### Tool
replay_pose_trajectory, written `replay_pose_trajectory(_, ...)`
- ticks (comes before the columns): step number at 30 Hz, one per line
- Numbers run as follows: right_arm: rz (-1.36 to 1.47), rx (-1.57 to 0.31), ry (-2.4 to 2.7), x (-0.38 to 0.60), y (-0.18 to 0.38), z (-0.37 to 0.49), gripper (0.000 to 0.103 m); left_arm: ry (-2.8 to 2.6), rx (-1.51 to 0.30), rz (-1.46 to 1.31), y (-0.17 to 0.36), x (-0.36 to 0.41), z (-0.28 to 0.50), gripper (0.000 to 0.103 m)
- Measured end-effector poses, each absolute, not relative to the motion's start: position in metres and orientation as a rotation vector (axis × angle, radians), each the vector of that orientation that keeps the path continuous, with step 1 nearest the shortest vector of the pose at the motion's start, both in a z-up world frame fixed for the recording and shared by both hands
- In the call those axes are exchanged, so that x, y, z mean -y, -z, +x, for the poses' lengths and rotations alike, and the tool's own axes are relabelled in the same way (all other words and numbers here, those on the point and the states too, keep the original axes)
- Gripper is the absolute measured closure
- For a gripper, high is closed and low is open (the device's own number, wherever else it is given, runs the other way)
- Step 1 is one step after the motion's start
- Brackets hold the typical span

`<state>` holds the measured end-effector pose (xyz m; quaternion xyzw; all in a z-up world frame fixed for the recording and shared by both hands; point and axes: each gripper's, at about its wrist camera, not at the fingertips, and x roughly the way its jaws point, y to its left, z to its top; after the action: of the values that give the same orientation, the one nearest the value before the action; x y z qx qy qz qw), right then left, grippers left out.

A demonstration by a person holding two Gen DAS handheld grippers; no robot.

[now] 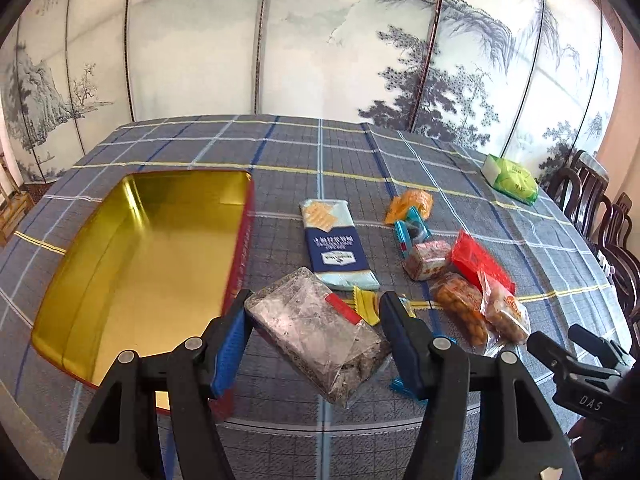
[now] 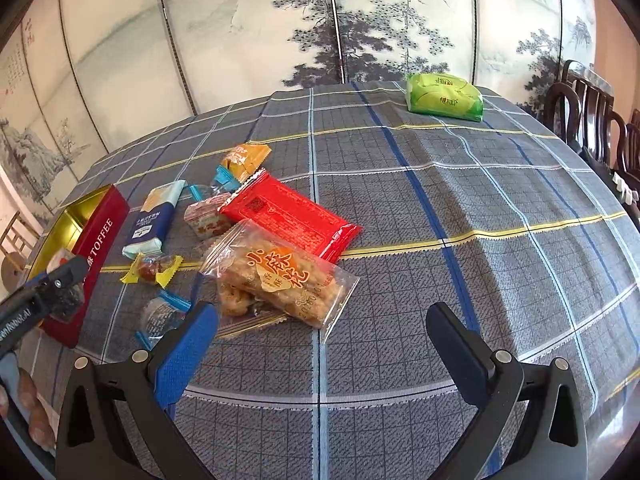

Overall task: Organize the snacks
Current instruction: 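Grasp the foil-wrapped block with the left gripper and lift it, then carry the foil block over the tin and release it inside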

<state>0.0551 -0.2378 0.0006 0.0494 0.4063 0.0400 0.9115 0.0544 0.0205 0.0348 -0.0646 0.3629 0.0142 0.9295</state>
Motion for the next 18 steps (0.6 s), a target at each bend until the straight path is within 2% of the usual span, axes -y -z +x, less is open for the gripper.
replay_pose_trajectory(9, 0.076, -0.841, -0.113, 0.221, -0.001, 0.051, 0.000, -0.192, -0.688, -0.117, -0.070, -0.100, 0.055, 0.044)
replay_pose_trajectory(18, 0.072, -0.839, -0.123, 0.215, -0.004, 0.049, 0.000, -0.272, -0.744, -0.084, -0.060, -0.146, 0.057, 0.043)
